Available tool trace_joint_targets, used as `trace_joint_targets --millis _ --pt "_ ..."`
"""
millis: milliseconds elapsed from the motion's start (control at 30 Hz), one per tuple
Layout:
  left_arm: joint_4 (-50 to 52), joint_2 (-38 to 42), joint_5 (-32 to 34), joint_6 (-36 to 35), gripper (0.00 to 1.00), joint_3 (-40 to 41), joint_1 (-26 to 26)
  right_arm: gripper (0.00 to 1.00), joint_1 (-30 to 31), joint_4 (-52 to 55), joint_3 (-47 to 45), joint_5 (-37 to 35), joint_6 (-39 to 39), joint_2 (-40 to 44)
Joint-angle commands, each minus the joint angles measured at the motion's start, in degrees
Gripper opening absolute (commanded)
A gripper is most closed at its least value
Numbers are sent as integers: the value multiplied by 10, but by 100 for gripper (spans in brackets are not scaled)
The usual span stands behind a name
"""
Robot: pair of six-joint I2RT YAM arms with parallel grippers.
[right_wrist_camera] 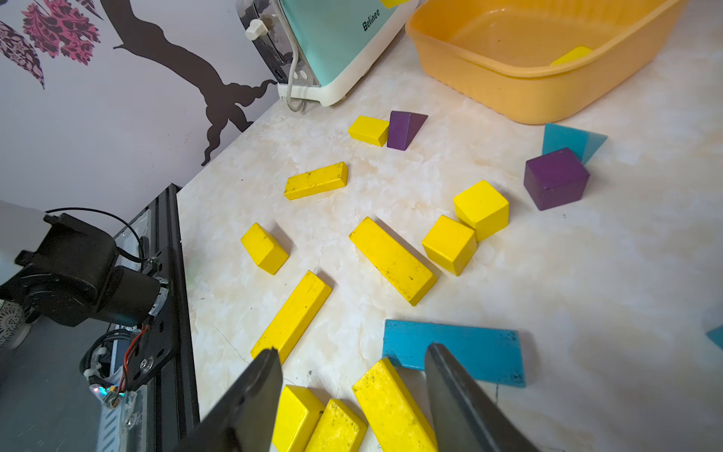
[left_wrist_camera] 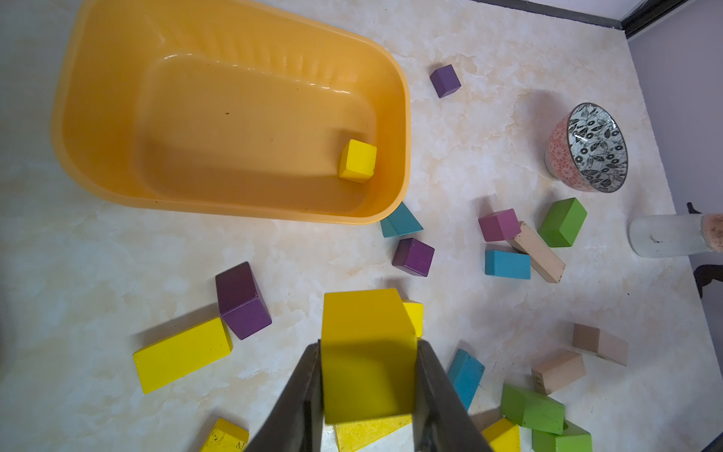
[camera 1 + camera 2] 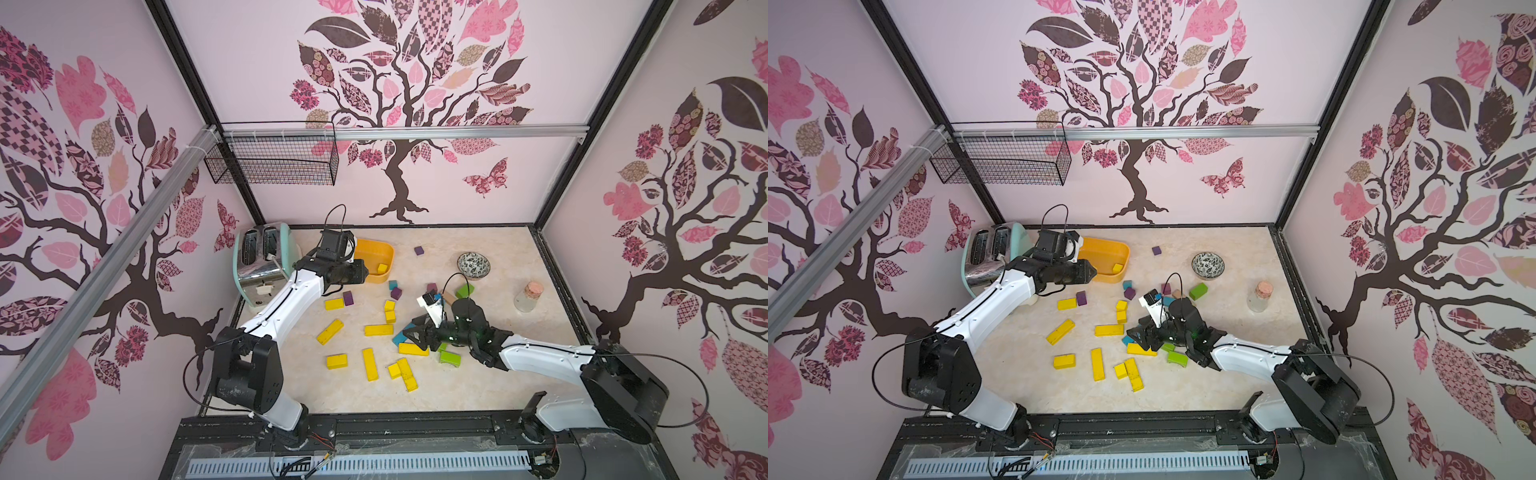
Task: Pick out the yellow building blocks
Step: Place the building block in the storage box.
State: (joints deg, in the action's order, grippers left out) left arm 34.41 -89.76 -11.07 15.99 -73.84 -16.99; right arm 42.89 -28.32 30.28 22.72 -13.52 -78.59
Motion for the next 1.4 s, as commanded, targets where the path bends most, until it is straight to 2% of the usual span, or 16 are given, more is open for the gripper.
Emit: trace_joint_targets --millis 0,200,367,533,700,833,900,1133,1367 --pt "-2 -4 -23 -8 0 -17 14 63 4 -12 12 22 2 -16" --pt "-27 -16 -92 21 0 -12 53 63 4 -7 55 29 12 -58" --pt "-65 -44 -140 63 0 -27 78 63 3 25 103 -7 18 -67" --pt "-50 -114 -108 57 0 -93 78 63 -5 12 137 -70 21 -77" --pt "-9 -189 -45 21 0 -188 77 62 -72 2 166 -24 -27 -111" --pt "11 -235 -35 -13 0 -253 70 61 -82 43 211 -35 -16 -168" --pt "3 -250 -9 -26 0 -260 63 60 -82 48 219 -51 -14 -194" --pt "-12 -288 7 -40 0 -255 57 60 -82 69 273 -62 -1 -223" --pt "-11 -307 -5 -35 0 -260 56 60 -82 116 322 -68 11 -235"
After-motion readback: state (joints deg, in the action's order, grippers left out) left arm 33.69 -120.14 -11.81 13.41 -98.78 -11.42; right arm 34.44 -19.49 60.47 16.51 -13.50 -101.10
